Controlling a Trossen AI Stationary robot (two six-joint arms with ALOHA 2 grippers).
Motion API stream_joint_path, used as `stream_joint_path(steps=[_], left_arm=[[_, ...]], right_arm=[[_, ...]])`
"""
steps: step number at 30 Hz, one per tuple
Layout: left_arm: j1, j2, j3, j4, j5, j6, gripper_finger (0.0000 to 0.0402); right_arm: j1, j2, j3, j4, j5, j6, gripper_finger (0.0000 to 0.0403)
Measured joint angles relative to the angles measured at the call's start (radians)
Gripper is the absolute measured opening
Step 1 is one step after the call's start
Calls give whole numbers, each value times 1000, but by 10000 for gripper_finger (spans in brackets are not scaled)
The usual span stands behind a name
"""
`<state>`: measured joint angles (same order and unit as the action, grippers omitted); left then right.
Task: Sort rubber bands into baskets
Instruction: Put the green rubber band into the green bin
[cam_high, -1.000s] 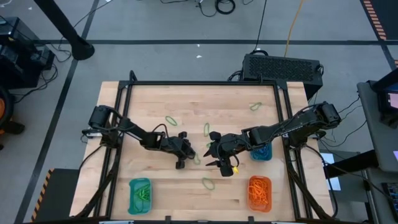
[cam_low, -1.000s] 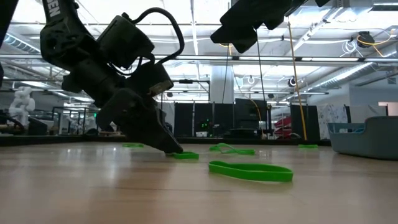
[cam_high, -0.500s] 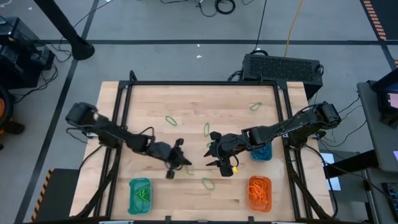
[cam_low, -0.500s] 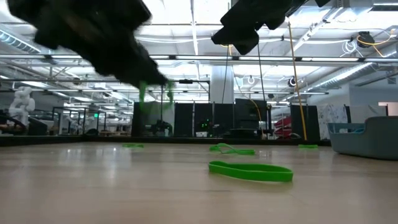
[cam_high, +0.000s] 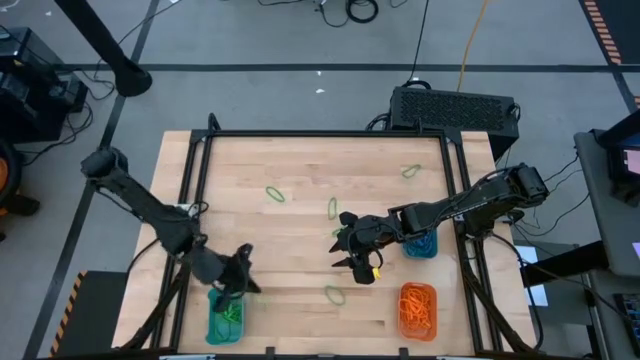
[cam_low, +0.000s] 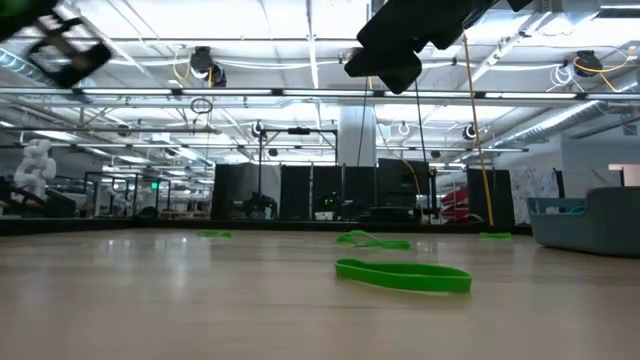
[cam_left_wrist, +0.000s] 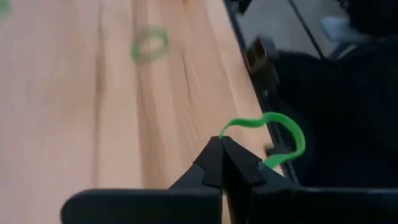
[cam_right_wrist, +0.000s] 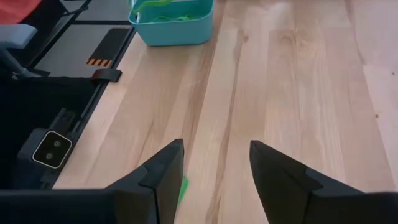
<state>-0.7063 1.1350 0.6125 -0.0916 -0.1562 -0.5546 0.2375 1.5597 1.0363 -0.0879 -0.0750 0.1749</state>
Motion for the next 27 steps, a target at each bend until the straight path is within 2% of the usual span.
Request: stream_joint_path(steps=[10, 16, 21, 27], left_arm=[[-188, -6, 0, -267, 2, -441, 1], [-251, -5, 0, -306, 6, -525, 1], [-265, -5, 0, -381, 50, -638, 1], [-265, -3, 0, -382, 49, -670, 21]], right_arm=[[0, 0, 0, 10, 1, 1, 176], [0, 0, 0, 11, 2, -1, 176], [0, 0, 0, 26, 2, -3, 176], [0, 0, 0, 46, 2, -3, 176]])
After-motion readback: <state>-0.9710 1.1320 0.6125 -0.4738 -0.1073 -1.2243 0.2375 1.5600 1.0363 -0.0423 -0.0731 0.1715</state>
